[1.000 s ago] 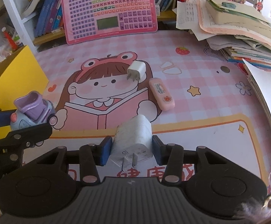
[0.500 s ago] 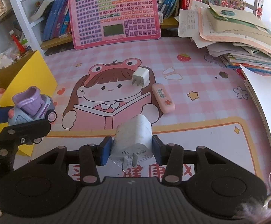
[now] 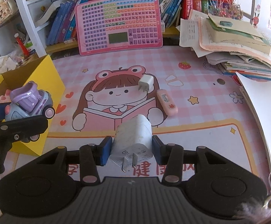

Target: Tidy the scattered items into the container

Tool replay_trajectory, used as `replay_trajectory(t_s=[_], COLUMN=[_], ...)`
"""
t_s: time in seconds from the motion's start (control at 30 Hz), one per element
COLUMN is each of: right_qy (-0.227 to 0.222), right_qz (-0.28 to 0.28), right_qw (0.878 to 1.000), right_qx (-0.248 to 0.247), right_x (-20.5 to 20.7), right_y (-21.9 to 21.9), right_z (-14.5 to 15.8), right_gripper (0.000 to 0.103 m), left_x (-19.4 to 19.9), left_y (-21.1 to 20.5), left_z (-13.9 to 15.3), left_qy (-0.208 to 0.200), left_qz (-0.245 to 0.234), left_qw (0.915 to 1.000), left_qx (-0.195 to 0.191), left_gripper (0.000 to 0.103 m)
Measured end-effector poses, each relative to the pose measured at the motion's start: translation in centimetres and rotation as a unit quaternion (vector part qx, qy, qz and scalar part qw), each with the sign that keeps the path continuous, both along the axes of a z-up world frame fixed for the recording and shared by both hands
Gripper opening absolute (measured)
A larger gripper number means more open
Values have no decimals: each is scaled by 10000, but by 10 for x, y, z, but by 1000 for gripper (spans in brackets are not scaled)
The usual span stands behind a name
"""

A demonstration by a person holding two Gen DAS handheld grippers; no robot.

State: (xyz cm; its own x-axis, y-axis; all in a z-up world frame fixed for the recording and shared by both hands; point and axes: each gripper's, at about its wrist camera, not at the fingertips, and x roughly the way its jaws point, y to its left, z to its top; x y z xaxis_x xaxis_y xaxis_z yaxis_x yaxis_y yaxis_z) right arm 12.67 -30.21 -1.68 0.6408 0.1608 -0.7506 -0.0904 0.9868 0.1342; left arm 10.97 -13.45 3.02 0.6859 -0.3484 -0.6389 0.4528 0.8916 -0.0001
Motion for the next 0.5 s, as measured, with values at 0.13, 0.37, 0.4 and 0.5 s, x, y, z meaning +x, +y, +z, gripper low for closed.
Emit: replay_trajectory(t_s=[0.13, 0.37, 0.4, 0.5], right_qy=[-94, -230, -258, -362], right_qz=[-63, -105, -101, -95], right_qw=[9999, 9996, 9995, 9992], right_qx=[-55, -115, -121, -144], right_x=[-9, -24, -26, -31], right_y=[11, 37, 41, 54], right_z=[10, 28, 30, 38], right_gripper=[44, 44, 44, 44], left_x=[-8, -19, -20, -22], left_y=[13, 44, 49, 67], left_z=[9, 22, 23, 26], left_qy=[-125, -291, -305, -357], left_qz=[-96, -217, -216, -183], left_qw=[9998, 9991, 9990, 9987], left_qx=[-102, -223, -242, -304], left_gripper=[39, 39, 39, 39])
